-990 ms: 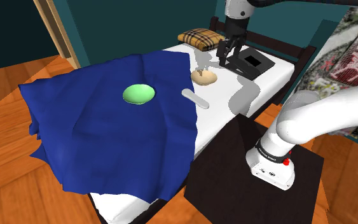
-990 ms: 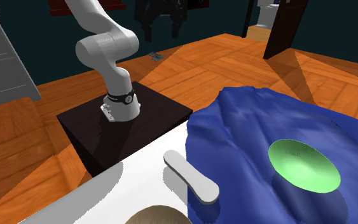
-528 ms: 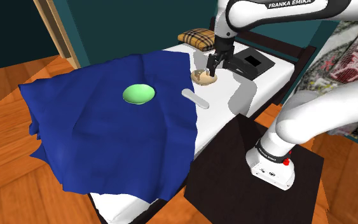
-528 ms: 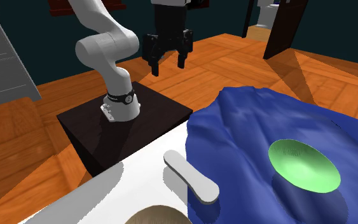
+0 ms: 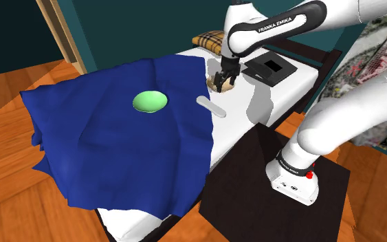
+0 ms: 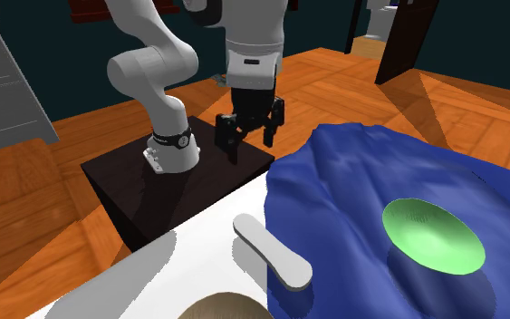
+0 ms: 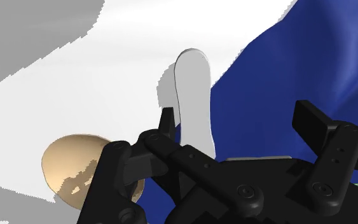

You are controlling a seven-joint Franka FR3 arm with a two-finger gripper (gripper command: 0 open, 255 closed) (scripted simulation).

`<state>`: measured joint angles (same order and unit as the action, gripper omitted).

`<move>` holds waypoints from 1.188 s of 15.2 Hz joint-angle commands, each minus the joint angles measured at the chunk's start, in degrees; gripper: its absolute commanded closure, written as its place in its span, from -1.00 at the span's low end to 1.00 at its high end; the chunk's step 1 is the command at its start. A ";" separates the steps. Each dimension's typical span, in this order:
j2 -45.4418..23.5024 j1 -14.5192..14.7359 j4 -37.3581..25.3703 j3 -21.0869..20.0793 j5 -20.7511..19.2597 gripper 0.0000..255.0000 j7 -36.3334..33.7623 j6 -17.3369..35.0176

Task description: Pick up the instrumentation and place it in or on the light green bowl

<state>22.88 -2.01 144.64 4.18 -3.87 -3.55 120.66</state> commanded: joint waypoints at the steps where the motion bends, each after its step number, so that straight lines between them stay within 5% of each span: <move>1: -4.14 -0.30 -0.07 1.01 0.21 -1.00 1.02 4.49; 12: -28.89 -1.17 -6.77 3.82 7.11 -1.00 8.44 23.65; 18: -33.48 -1.47 -7.00 3.37 8.74 -1.00 9.69 27.97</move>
<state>-9.74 -3.47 137.77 7.66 4.59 5.98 147.87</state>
